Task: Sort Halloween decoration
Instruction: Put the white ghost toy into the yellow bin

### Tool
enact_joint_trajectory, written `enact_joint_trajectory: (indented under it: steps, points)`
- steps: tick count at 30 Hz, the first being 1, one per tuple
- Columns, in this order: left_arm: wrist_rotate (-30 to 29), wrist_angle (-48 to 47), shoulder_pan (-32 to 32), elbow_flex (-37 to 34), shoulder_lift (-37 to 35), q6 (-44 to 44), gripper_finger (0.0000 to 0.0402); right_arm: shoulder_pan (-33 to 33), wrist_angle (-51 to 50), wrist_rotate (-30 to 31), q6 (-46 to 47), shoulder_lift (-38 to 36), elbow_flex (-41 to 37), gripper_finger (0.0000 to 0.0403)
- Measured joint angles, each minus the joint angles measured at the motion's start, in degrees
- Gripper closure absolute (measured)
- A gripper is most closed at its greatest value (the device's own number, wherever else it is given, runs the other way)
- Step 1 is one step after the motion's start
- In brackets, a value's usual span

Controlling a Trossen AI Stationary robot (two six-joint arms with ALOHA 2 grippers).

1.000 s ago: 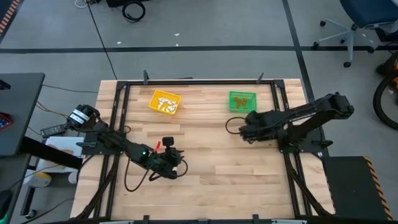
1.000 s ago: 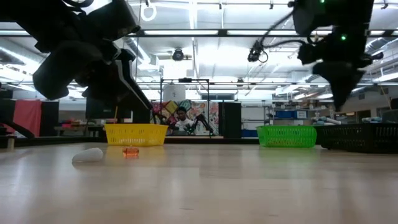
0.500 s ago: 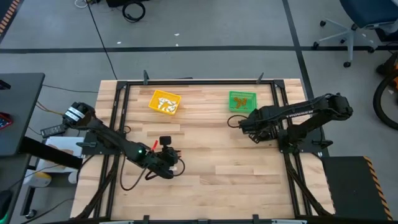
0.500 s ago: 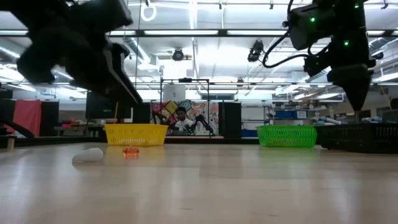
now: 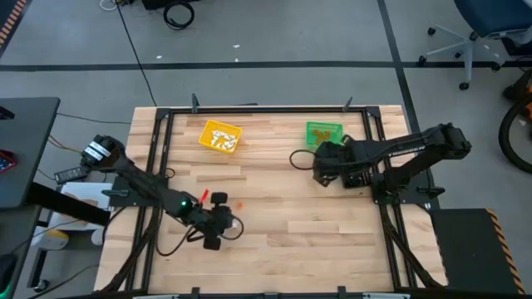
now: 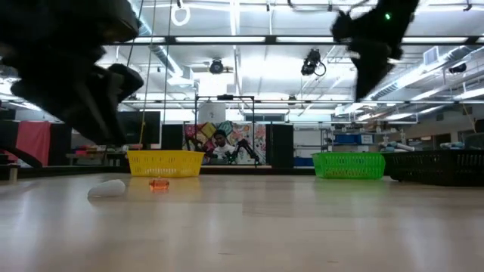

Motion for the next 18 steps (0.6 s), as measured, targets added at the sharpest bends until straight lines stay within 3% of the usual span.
enact_joint_trajectory:
  steps: [6, 12, 18]
  points:
    - [-0.8, 1.1, -2.0, 0.0, 0.6, -4.1, 0.0307, 2.5, 21.5, 1.6, -12.9, 0.7, -0.4, 0.0227]
    - [-3.0, 2.8, -3.4, 0.0, 4.1, -7.7, 0.0259, 5.4, 46.0, 1.6, -28.4, 6.2, -3.1, 0.0227]
    - [-5.6, 2.8, -3.6, 0.0, 6.0, -10.7, 0.0226, 5.8, 54.7, 1.5, -34.9, 13.2, -3.2, 0.0227]
